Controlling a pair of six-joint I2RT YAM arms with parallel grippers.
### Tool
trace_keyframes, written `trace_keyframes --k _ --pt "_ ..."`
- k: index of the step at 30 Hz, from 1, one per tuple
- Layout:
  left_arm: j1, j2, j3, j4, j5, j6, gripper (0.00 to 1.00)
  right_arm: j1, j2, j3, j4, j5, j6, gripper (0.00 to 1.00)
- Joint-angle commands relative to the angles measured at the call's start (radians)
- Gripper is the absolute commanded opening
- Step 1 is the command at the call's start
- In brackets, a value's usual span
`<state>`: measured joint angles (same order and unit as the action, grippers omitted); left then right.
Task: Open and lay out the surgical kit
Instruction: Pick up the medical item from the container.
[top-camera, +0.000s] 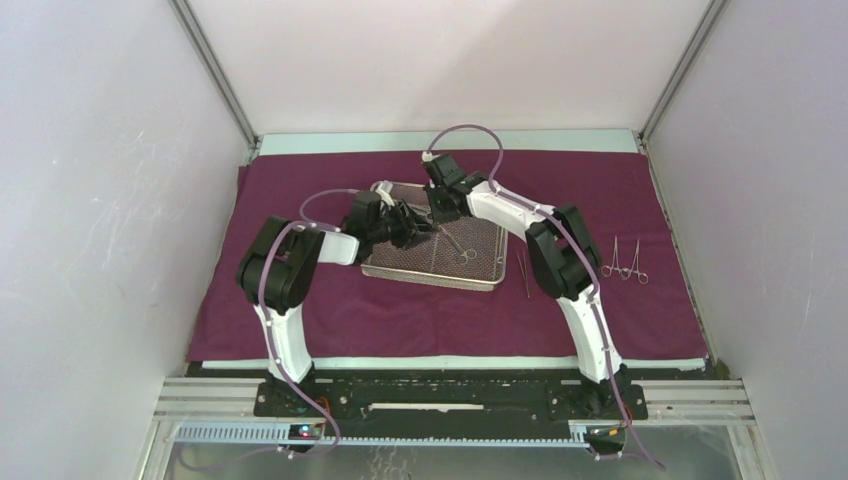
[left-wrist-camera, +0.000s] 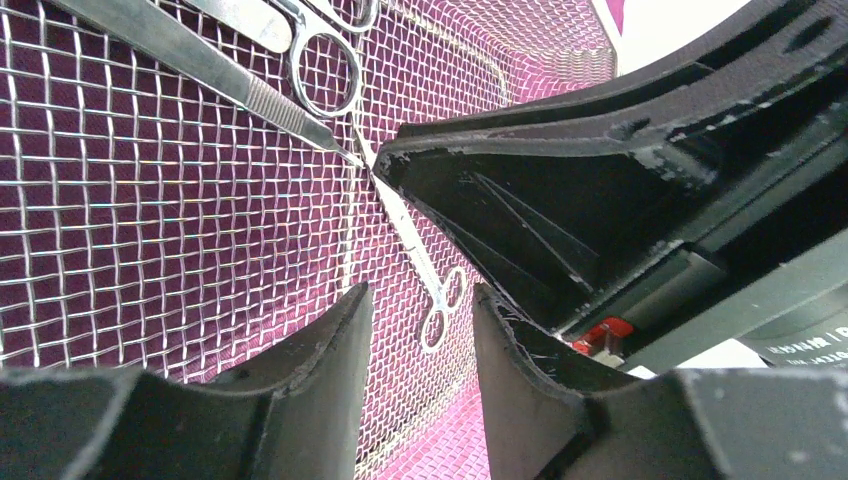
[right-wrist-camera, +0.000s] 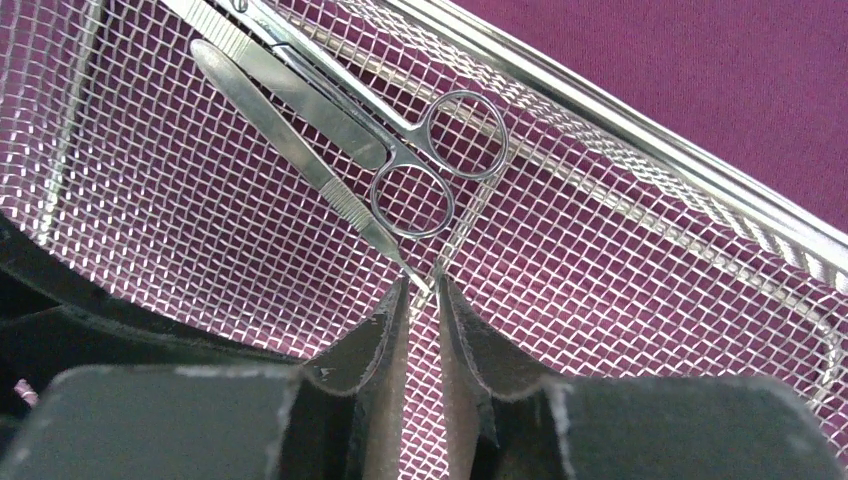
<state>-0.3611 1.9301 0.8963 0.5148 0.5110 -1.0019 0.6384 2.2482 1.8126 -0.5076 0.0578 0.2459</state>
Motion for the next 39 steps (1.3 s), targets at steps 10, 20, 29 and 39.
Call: trace_keyframes --k 10,20,29,39 --pt "0.005 -0.007 0.010 0.058 -0.005 0.016 0.46 -0.003 0.035 -0.007 -0.016 0.023 -0.070 0.23" --pt "0.005 0.004 0.022 0.060 0.004 0.013 0.46 0.019 0.055 -0.032 -0.048 0.048 -0.065 0.18" --pt "-0.003 0.018 0.031 0.075 0.008 -0.012 0.46 -0.008 0.030 -0.029 -0.044 -0.007 -0.022 0.03" --pt "-0.007 0.030 0.047 0.076 0.007 -0.019 0.46 -0.013 -0.057 -0.038 -0.023 0.006 0.014 0.00"
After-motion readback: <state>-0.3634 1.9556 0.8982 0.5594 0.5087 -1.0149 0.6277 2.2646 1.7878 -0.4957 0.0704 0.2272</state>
